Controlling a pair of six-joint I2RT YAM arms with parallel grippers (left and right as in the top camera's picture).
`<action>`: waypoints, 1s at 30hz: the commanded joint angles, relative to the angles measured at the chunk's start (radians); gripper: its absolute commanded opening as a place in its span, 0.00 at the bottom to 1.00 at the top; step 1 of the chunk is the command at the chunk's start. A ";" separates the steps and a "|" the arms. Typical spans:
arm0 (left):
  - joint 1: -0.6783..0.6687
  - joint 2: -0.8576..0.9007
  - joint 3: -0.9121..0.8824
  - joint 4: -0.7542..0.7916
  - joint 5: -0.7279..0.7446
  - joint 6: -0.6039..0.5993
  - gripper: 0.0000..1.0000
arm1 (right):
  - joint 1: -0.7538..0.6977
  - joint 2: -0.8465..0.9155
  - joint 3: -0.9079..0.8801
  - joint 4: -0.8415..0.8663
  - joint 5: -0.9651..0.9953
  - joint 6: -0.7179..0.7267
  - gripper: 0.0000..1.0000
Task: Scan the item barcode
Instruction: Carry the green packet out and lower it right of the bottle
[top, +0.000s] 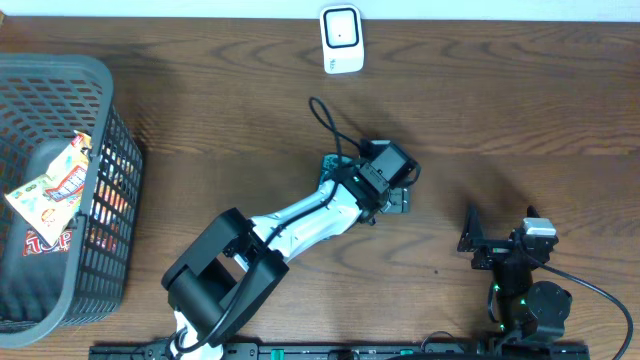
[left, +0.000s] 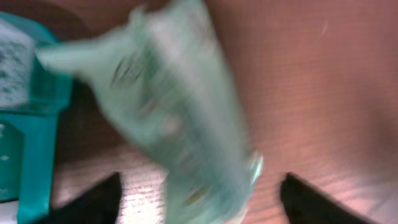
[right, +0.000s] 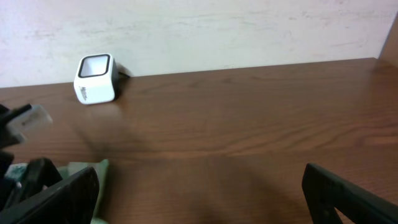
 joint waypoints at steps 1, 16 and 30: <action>0.010 -0.009 0.018 -0.021 -0.005 0.101 0.88 | 0.005 -0.005 -0.003 -0.002 0.008 -0.013 0.99; 0.022 -0.100 0.033 0.011 -0.005 0.093 0.08 | 0.005 -0.005 -0.003 -0.002 0.008 -0.013 0.99; 0.022 0.145 0.032 0.072 0.119 0.025 0.07 | 0.005 -0.005 -0.003 -0.002 0.008 -0.013 0.99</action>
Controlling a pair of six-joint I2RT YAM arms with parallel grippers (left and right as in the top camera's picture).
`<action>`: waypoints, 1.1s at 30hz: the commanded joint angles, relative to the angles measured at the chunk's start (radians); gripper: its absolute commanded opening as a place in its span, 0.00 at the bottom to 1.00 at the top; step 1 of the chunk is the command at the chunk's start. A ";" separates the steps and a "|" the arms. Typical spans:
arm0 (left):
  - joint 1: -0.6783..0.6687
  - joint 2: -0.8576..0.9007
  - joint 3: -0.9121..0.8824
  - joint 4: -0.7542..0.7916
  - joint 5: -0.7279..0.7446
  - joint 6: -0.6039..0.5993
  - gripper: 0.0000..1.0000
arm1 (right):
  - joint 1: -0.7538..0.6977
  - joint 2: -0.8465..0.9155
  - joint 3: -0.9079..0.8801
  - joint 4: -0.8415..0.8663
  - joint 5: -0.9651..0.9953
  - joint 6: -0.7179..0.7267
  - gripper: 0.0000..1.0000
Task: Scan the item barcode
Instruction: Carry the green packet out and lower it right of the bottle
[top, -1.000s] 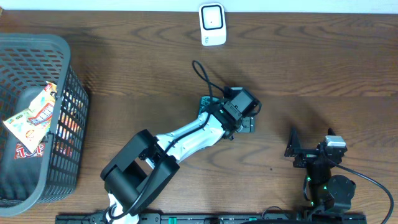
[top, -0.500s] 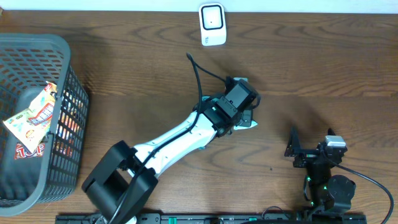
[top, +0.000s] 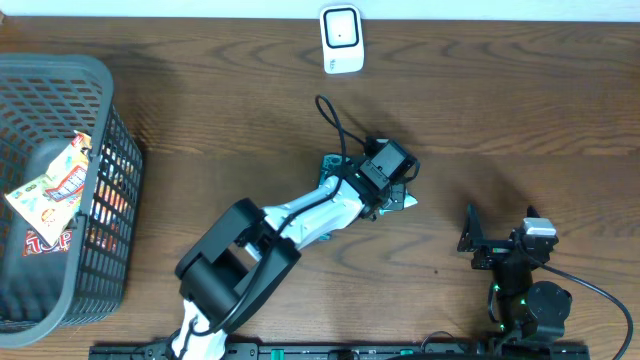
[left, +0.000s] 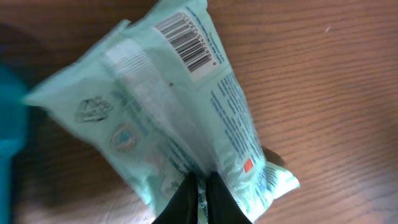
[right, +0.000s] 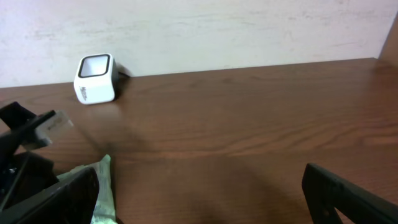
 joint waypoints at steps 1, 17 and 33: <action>0.002 0.075 0.009 -0.012 0.079 -0.013 0.07 | 0.005 -0.005 -0.003 -0.002 0.008 -0.013 0.99; 0.003 -0.241 0.012 -0.021 -0.076 0.049 0.17 | 0.005 -0.005 -0.003 -0.002 0.008 -0.013 0.99; 0.003 -0.087 0.010 0.026 -0.076 0.013 0.21 | 0.005 -0.005 -0.003 -0.002 0.008 -0.013 0.99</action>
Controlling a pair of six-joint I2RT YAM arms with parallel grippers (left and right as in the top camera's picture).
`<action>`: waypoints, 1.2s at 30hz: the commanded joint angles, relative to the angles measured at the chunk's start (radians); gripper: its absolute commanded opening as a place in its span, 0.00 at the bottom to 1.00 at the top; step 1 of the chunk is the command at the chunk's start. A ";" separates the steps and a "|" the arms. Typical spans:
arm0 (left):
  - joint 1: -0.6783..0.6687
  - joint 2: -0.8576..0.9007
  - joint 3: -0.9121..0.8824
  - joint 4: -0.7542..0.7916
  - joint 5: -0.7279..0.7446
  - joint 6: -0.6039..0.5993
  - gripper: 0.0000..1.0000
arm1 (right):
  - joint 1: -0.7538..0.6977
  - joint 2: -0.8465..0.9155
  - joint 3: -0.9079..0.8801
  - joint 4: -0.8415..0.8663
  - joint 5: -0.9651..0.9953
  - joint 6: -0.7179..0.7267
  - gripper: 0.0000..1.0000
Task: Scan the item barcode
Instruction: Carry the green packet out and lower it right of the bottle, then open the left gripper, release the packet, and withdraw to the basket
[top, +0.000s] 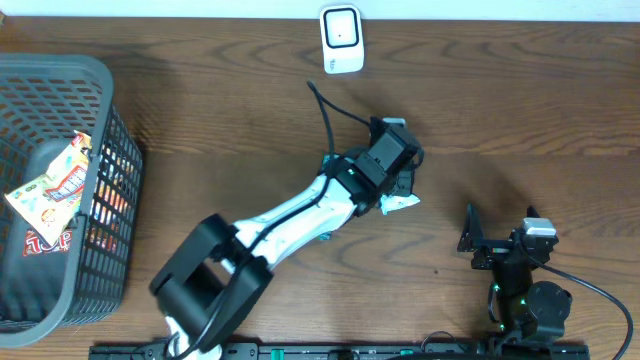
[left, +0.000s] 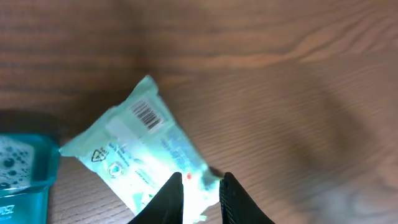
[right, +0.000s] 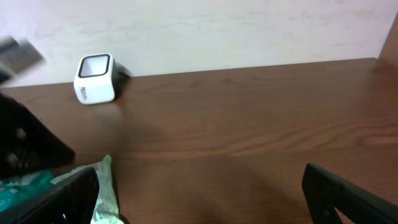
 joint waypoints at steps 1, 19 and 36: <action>0.000 0.056 -0.004 -0.003 -0.020 -0.046 0.21 | 0.005 -0.005 -0.003 -0.002 0.008 -0.013 0.99; 0.001 -0.021 0.015 -0.126 0.039 -0.059 0.40 | 0.005 -0.005 -0.003 -0.002 0.008 -0.013 0.99; 0.302 -0.718 0.055 -0.221 -0.895 0.238 0.98 | 0.005 -0.005 -0.003 -0.002 0.008 -0.013 0.99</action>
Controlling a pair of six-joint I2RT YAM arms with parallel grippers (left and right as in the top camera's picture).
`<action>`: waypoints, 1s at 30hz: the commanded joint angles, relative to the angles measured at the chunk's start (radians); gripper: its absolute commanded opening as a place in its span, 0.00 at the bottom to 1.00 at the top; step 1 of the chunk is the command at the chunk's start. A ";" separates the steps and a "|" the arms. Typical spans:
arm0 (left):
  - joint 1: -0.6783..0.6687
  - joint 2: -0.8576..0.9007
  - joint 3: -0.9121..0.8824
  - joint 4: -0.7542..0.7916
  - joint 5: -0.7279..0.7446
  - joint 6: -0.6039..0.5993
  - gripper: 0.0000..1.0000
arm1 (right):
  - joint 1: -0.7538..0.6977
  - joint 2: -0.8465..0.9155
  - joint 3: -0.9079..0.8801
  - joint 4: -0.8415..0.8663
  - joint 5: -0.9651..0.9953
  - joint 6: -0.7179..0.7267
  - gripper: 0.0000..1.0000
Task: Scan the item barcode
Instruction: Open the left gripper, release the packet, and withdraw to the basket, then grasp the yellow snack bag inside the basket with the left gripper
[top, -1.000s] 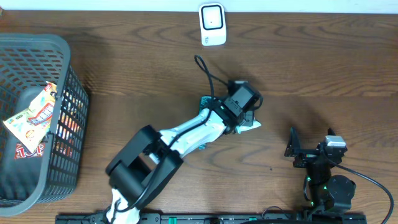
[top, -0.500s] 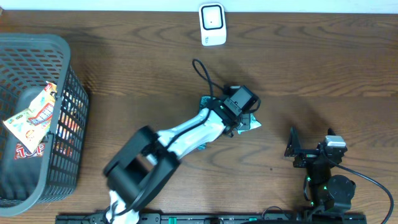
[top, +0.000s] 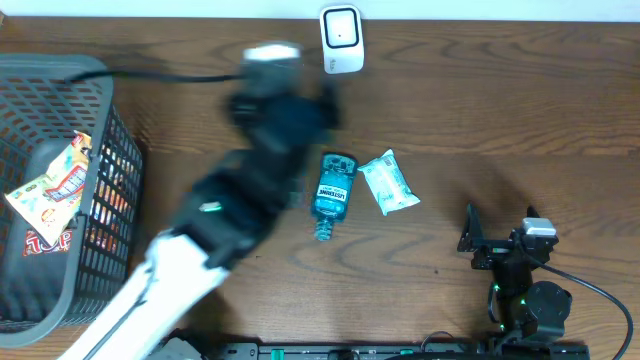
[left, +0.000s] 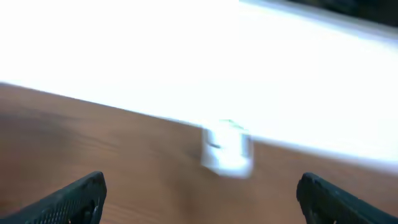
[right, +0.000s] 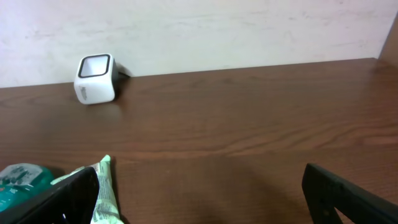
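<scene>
A pale green wipes packet (top: 388, 183) lies flat on the table right of a teal bottle (top: 333, 190); its end also shows in the right wrist view (right: 102, 191). The white scanner (top: 342, 38) stands at the far edge, blurred in the left wrist view (left: 227, 146). My left arm (top: 250, 180) is a motion-blurred streak left of the items. The left gripper (left: 199, 202) is open wide, holds nothing and faces the scanner. My right gripper (right: 205, 196) rests open at the near right, empty.
A dark mesh basket (top: 105, 75) stands at the left edge with a colourful snack packet (top: 55, 190) inside. The scanner (right: 95, 78) sits against a white wall at the table's far edge. The teal bottle (right: 22, 176) lies beside the packet.
My left gripper was low over the packet with its jaws barely parted. Now it is wide open, off to the upper left, and the packet lies alone on the table.
First my left gripper hung open over the wipes packet beside the bottle. Then it was shut on the packet's seam, barcode side up. Later its jaws were slightly apart above the packet. Now the arm is away to the left; the right arm stayed still.
</scene>
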 joint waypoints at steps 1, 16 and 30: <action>0.175 -0.082 0.007 -0.064 -0.195 0.022 0.98 | 0.005 -0.005 -0.003 -0.002 0.008 -0.013 0.99; 1.240 -0.129 -0.011 -0.472 0.413 -0.281 0.98 | 0.005 -0.005 -0.003 -0.002 0.008 -0.013 0.99; 1.444 0.165 -0.127 -0.245 0.625 0.204 0.98 | 0.005 -0.005 -0.003 -0.002 0.008 -0.013 0.99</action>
